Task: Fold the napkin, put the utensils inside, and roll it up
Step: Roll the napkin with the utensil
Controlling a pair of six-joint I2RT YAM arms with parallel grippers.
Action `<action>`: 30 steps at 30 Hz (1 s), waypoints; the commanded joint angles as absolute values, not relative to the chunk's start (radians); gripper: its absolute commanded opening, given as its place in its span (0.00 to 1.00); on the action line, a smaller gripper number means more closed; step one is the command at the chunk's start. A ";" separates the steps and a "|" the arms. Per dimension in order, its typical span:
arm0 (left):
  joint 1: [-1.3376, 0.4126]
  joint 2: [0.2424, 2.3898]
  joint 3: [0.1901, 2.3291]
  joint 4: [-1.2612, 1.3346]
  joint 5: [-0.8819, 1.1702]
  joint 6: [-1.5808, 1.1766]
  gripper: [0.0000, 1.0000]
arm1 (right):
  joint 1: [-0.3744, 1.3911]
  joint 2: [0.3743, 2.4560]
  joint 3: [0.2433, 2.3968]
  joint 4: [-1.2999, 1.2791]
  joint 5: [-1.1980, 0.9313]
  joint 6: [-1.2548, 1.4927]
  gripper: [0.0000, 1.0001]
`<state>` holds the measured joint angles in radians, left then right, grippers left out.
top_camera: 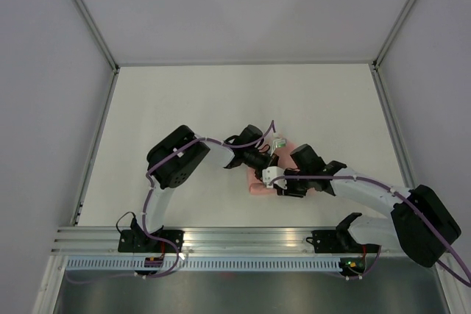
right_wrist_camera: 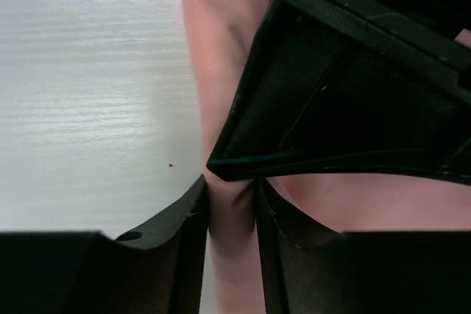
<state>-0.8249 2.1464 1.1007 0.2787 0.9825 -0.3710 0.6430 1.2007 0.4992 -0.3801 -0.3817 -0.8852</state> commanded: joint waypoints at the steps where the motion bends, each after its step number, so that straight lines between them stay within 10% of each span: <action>1: -0.821 2.232 1.032 0.046 0.804 -0.350 0.07 | 0.647 1.246 0.489 -0.304 -0.345 -0.859 0.34; 7: -0.821 2.169 1.031 0.048 0.805 -0.356 0.31 | 0.647 1.267 0.476 -0.288 -0.354 -0.857 0.06; 30: -0.672 1.537 0.766 0.198 0.367 -0.333 0.42 | 0.499 1.644 0.840 -0.730 -0.618 -1.046 0.00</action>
